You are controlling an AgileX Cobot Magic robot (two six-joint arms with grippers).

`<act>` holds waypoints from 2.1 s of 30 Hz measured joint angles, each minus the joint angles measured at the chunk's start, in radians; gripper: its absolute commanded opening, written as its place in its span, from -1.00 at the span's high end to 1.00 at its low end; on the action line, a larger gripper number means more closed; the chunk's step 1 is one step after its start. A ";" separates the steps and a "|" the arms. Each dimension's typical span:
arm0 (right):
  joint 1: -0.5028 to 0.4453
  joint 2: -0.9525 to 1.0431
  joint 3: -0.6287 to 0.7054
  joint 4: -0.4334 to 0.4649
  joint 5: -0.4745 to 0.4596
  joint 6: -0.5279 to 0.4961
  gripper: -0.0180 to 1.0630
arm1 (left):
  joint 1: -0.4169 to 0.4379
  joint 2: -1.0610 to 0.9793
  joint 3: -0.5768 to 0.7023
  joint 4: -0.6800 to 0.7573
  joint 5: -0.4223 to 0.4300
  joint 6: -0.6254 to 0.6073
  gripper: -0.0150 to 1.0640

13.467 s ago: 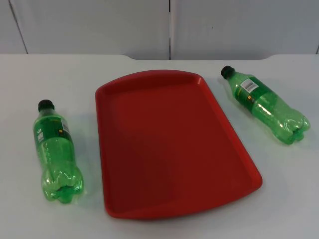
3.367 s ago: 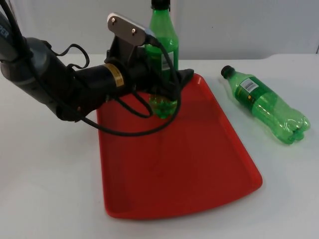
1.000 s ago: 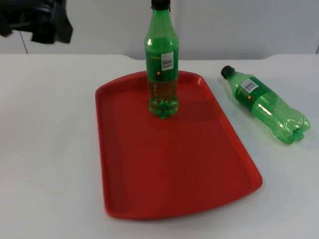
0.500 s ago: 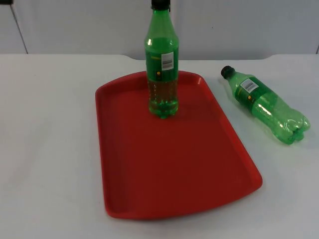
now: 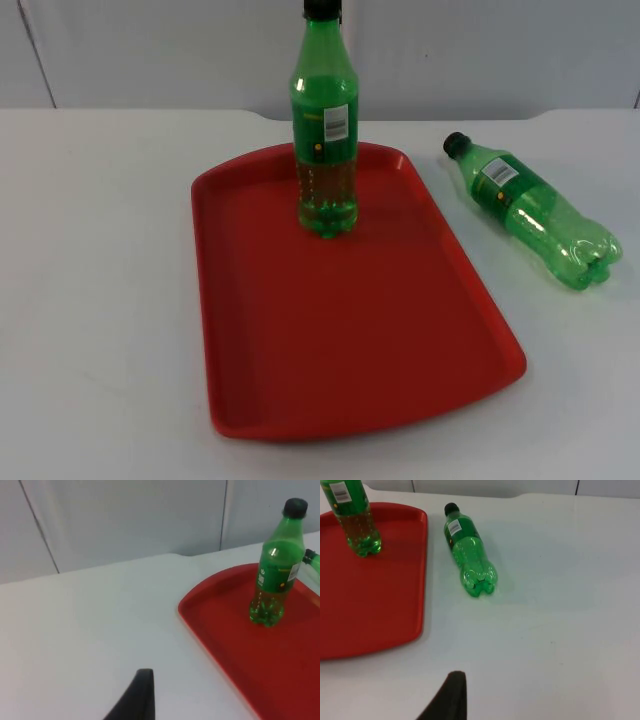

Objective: Place the bottle upright on the tray.

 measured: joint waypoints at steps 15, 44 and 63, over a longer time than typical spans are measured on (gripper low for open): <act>0.000 0.000 0.000 0.000 0.000 0.000 -0.98 | 0.000 -0.288 0.002 -0.006 0.232 0.073 -0.97; 0.000 0.000 0.000 0.000 0.000 0.000 -0.98 | 0.000 -0.520 0.182 -0.040 0.355 0.099 -0.97; 0.000 0.000 0.000 0.000 0.000 0.000 -0.98 | 0.000 -0.520 0.188 -0.041 0.359 0.101 -0.97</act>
